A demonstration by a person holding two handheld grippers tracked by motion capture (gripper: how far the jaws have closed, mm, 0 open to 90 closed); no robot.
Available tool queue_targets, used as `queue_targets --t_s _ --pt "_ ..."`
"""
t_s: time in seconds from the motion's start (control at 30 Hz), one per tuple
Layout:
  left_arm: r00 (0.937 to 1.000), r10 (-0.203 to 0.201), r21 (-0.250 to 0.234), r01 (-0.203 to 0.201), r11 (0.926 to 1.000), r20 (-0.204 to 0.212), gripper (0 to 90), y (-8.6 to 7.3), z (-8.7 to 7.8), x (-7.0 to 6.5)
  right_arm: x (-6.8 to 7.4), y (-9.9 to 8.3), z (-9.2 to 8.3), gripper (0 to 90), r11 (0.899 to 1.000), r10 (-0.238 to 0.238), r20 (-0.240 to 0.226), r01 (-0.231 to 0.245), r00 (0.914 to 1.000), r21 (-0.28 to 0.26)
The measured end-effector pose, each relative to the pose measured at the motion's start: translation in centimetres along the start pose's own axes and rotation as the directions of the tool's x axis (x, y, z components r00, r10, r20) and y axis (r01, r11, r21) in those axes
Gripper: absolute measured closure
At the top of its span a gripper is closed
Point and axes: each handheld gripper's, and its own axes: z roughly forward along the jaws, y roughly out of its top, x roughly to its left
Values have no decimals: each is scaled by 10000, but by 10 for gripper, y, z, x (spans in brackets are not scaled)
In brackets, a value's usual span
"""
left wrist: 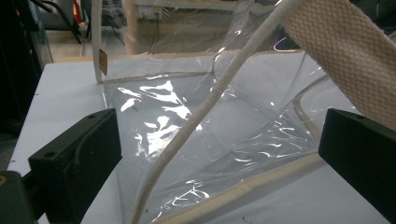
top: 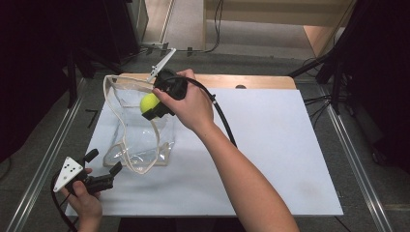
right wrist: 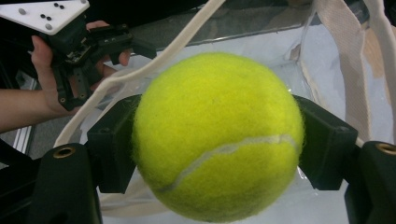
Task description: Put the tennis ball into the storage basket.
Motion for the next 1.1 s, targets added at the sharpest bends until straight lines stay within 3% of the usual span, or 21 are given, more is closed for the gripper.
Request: queue_targets --t_s 0.53,0.87,0.9,0.97,1.1 --pt "10000 -38 -11 38 10000 6 0 0 0 0 7 15 21 232 9996 -191 -395 183 9990 -206" --pt "10000 -13 0 13 10000 28 0 0 0 0 12 22 43 220 9990 -452 -469 452 9979 -10" --pt "10000 -25 -9 25 10000 31 0 0 0 1 12 22 46 186 9985 -552 -419 551 9976 -17" --pt "10000 -76 -43 76 10000 44 0 0 0 1 15 24 47 0 9985 -524 -581 515 9969 -163" --pt "10000 -69 -22 69 10000 22 0 0 0 1 19 27 42 0 9972 -657 -252 648 9975 -382"
